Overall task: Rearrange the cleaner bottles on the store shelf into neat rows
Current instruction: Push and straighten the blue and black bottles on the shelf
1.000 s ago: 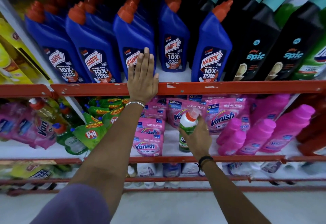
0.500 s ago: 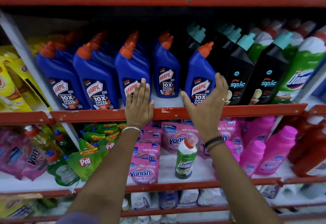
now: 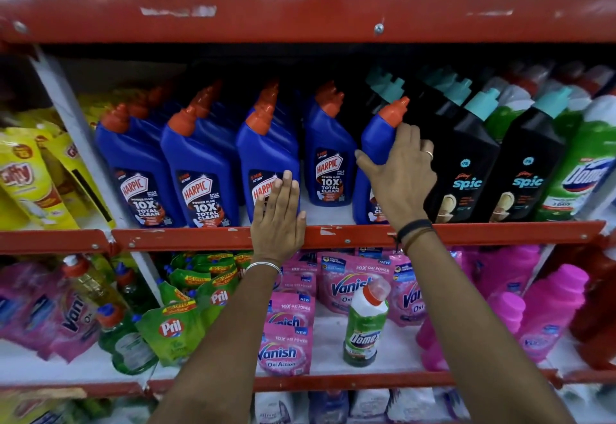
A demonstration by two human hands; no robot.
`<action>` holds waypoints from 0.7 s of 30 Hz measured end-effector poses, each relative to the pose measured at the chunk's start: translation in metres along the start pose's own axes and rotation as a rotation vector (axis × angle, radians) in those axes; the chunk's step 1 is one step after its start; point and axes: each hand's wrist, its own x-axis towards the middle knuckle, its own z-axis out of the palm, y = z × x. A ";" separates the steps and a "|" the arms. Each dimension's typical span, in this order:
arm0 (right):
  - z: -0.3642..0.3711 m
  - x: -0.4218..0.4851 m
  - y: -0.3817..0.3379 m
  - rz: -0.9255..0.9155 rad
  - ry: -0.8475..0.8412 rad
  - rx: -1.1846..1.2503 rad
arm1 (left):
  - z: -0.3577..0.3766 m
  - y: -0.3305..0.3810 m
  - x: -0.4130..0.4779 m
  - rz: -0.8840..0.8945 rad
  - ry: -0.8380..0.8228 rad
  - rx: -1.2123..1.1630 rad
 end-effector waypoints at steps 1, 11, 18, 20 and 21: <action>0.000 0.002 -0.005 -0.018 0.013 0.012 | 0.001 -0.001 -0.001 0.003 0.007 0.004; 0.024 -0.008 -0.044 -0.065 -0.040 0.021 | 0.000 -0.001 -0.001 -0.011 0.007 -0.010; 0.034 -0.018 -0.046 -0.083 0.008 0.002 | 0.000 -0.001 -0.002 -0.020 0.003 0.002; 0.035 -0.018 -0.043 -0.091 0.035 -0.008 | 0.001 0.000 -0.002 -0.021 0.002 0.008; 0.035 -0.019 -0.042 -0.088 0.034 -0.018 | 0.001 0.000 -0.002 -0.022 0.000 0.009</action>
